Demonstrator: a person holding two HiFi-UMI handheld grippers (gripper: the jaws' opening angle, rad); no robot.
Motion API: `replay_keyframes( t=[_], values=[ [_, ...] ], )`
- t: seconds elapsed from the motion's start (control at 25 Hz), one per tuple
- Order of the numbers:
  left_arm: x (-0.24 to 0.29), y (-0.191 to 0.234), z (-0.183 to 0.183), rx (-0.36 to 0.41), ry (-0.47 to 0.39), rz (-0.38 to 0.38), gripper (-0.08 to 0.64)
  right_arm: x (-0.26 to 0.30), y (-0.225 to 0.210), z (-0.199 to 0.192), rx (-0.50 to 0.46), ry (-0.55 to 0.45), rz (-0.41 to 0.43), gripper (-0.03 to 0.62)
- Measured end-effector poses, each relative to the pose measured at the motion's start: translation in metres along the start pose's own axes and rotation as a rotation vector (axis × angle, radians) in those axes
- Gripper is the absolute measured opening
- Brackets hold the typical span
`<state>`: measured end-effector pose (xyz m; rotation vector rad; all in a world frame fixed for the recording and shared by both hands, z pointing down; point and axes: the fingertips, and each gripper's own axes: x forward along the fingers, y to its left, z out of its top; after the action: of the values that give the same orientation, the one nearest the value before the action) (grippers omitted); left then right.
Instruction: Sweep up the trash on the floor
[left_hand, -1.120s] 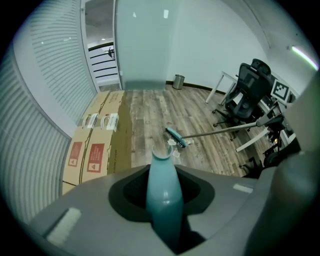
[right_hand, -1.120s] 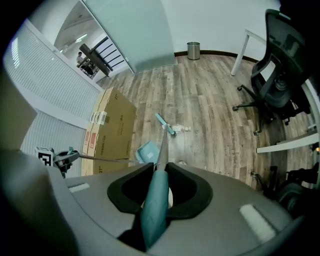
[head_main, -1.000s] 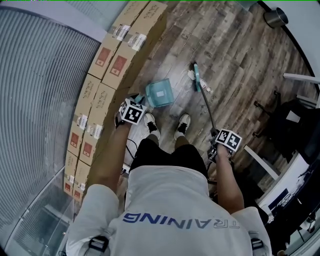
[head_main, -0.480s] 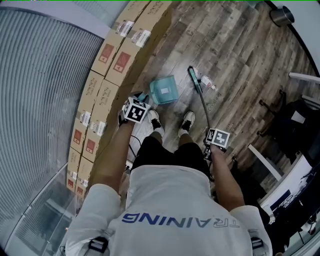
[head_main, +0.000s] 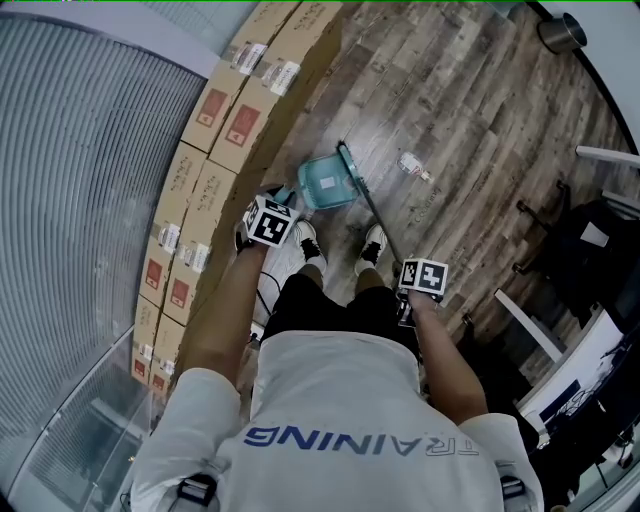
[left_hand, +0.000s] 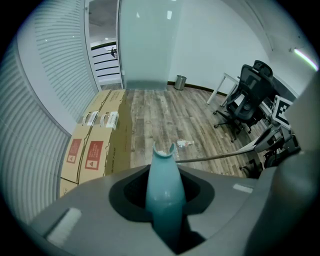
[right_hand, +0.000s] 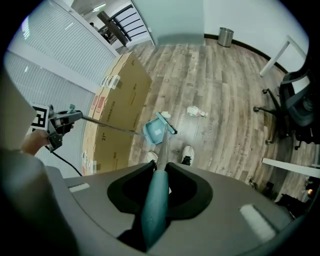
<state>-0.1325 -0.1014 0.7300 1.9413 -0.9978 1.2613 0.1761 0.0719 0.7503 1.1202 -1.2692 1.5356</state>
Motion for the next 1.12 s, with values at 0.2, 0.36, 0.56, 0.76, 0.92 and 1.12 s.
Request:
replay_keyframes(
  t=[0.2, 0.36, 0.56, 0.76, 0.92, 1.12],
  values=[
    [0.001, 0.003, 0.0, 0.001, 0.0, 0.0, 0.095, 0.003, 0.039, -0.008, 0.005, 0.092, 0.155, 0.107],
    [0.001, 0.002, 0.001, 0.001, -0.002, 0.0, 0.095, 0.003, 0.054, -0.012, 0.044, 0.118, 0.214, 0.107],
    [0.001, 0.002, 0.0, 0.003, -0.005, 0.001, 0.095, -0.006, 0.039, 0.0, 0.001, 0.066, 0.155, 0.109],
    [0.0, 0.001, -0.001, 0.004, -0.007, 0.003, 0.095, -0.023, 0.011, 0.032, -0.07, -0.001, 0.072, 0.109],
    [-0.001, -0.001, -0.002, 0.003, -0.008, 0.003, 0.095, -0.031, -0.011, 0.071, -0.064, -0.085, -0.01, 0.109],
    [-0.001, -0.001, -0.003, 0.003, -0.011, 0.004, 0.095, -0.028, -0.027, 0.104, -0.129, -0.121, -0.158, 0.109]
  ],
)
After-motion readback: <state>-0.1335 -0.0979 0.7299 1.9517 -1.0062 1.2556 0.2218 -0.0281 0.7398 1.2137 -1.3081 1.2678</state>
